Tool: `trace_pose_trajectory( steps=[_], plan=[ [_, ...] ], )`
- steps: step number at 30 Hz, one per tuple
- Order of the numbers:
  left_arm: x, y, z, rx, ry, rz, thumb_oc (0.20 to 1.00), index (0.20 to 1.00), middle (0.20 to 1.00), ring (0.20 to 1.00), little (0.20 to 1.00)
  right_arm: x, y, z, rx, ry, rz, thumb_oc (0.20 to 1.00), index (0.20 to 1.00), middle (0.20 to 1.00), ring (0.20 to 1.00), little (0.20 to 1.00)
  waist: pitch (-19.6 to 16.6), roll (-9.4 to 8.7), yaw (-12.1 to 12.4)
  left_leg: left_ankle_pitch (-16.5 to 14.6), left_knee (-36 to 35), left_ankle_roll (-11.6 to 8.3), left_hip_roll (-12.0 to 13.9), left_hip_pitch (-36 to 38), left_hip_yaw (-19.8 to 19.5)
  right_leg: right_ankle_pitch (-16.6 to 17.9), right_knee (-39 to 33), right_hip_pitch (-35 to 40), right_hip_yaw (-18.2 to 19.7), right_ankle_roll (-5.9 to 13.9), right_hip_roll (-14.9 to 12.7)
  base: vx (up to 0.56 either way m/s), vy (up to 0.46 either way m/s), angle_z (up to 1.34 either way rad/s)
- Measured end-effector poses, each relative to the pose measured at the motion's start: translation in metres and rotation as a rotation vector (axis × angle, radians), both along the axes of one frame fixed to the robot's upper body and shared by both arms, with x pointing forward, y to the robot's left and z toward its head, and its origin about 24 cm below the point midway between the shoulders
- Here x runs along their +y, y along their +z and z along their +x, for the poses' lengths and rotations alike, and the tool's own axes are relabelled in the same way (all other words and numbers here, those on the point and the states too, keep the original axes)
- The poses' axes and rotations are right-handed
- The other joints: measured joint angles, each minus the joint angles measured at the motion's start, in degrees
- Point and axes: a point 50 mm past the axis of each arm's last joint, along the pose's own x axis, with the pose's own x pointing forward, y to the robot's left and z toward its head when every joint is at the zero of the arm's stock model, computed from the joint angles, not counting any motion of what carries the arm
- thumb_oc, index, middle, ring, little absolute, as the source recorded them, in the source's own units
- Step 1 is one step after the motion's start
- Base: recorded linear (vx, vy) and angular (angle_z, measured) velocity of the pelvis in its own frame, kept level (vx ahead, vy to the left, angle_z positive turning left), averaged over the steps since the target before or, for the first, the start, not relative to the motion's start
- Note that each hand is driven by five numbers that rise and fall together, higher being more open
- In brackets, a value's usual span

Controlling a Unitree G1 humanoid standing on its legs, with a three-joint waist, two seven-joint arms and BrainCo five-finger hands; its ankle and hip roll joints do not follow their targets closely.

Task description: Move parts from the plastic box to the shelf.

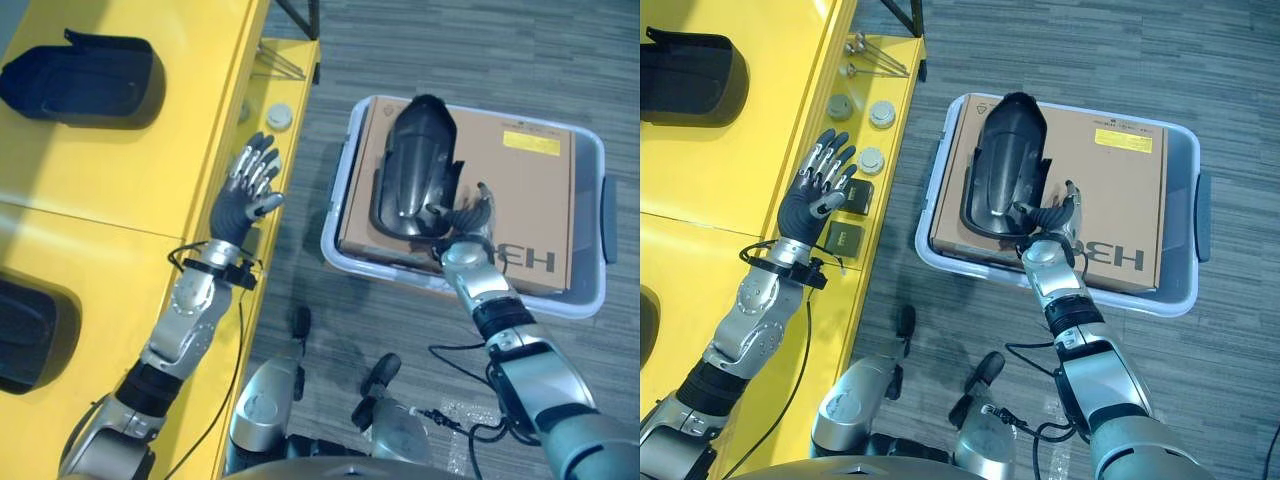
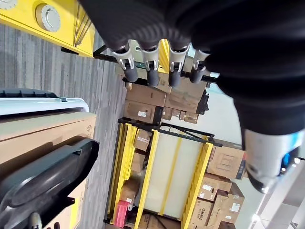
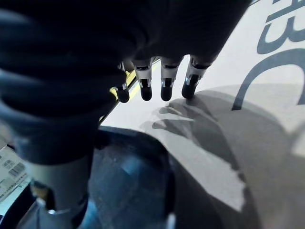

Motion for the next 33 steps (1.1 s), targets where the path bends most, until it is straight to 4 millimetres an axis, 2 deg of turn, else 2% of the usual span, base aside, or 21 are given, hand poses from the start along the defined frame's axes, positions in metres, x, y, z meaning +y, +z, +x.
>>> trace_pose_trajectory(
  steps=[3, 4, 6, 11, 14, 19, 29, 31, 33],
  plan=[
    [-0.001, 0.0, 0.0, -0.002, -0.002, 0.0, 1.0, 1.0, 1.0, 1.0, 1.0, -0.003, 0.0, 0.002, 0.016, -0.015, -0.012, 1.0, 1.0, 1.0, 1.0, 1.0, 0.1, -0.14, 0.3, 0.0, 0.0, -0.01, 0.0, 0.0, -0.1, -0.1, 0.3, -0.1, -0.1, 0.1, -0.1, 0.0, 0.0, 0.0],
    [-0.001, 0.0, 0.0, -0.002, -0.002, 0.0, 1.0, 1.0, 1.0, 1.0, 1.0, -0.003, -0.001, 0.002, 0.02, -0.017, -0.016, 0.878, 0.878, 0.878, 0.878, 0.878, 0.1, -0.15, 0.4, 0.0, 0.0, -0.01, 0.0, 0.0, -0.2, -0.2, 0.4, -0.1, -0.1, 0.09, -0.1, 0.0, 0.0, 0.0],
    [-0.001, 0.0, 0.0, -0.003, -0.003, 0.0, 1.0, 1.0, 1.0, 1.0, 1.0, -0.005, -0.001, 0.003, 0.033, -0.028, -0.022, 0.2, 0.2, 0.2, 0.2, 0.2, 0.1, -0.15, 0.6, 0.0, 0.0, -0.01, 0.0, -0.3, -0.8, -0.5, 0.8, -0.3, -0.2, 0.08, -0.1, -0.01, 0.0, 0.06],
    [-0.001, 0.001, 0.0, -0.004, -0.004, 0.001, 1.0, 1.0, 1.0, 1.0, 1.0, -0.028, 0.01, -0.001, 0.027, -0.081, -0.07, 0.2, 0.2, 0.2, 0.2, 0.2, 0.1, -0.15, 1.0, 0.6, 0.0, -0.12, 0.0, -1.6, -1.5, -0.8, 1.9, -1.7, -0.9, 0.01, -0.1, -0.02, -0.001, 0.07],
    [-0.001, 0.001, 0.0, -0.005, -0.005, 0.001, 1.0, 1.0, 1.0, 1.0, 1.0, -0.03, 0.012, 0.0, 0.029, -0.088, -0.069, 0.2, 0.2, 0.2, 0.2, 0.2, 0.1, -0.16, 1.1, 0.8, 0.0, -0.09, 0.1, -2.0, -1.5, -0.8, 1.9, -2.0, -1.1, 0.0, -0.1, -0.01, 0.001, 0.03],
    [-0.002, 0.004, 0.001, -0.018, -0.01, 0.001, 1.0, 1.0, 1.0, 1.0, 1.0, -0.027, 0.004, 0.0, 0.067, -0.066, -0.053, 0.2, 0.2, 0.2, 0.2, 0.2, 0.1, -0.16, 1.6, 0.8, 0.0, -0.08, 0.1, -2.0, -1.5, -0.8, 1.9, -1.9, -1.2, 0.0, -0.1, 0.0, 0.0, 0.0],
    [-0.002, 0.005, 0.0, -0.028, -0.033, 0.013, 1.0, 1.0, 1.0, 1.0, 1.0, -0.024, 0.003, 0.001, 0.057, -0.051, -0.037, 0.2, 0.2, 0.2, 0.2, 0.2, 0.2, -0.26, 1.7, 0.8, 0.0, -0.1, 0.1, -0.2, -1.5, -0.8, 1.8, 0.0, -1.3, 0.0, -0.1, 0.0, 0.0, 0.0],
    [-0.002, 0.006, -0.001, -0.039, -0.042, 0.013, 1.0, 1.0, 1.0, 1.0, 1.0, -0.017, 0.011, 0.0, -0.002, -0.028, -0.026, 0.2, 0.2, 0.2, 0.2, 0.2, 0.2, -0.27, 1.6, 0.8, 0.0, -0.19, 0.1, 0.4, -1.5, -0.8, 1.6, 0.6, -1.3, 0.0, 0.0, 0.0, 0.0, 0.0],
    [0.001, 0.007, -0.002, -0.038, -0.036, 0.014, 1.0, 1.0, 1.0, 1.0, 1.0, -0.002, 0.027, -0.002, -0.112, 0.036, -0.013, 0.2, 0.2, 0.2, 0.2, 0.2, 0.2, -0.3, 1.1, 0.8, 0.0, -0.2, 0.3, 0.9, -1.3, -0.8, 1.5, 1.2, -1.2, -0.08, 0.2, 0.05, -0.031, -0.02]
  ],
)
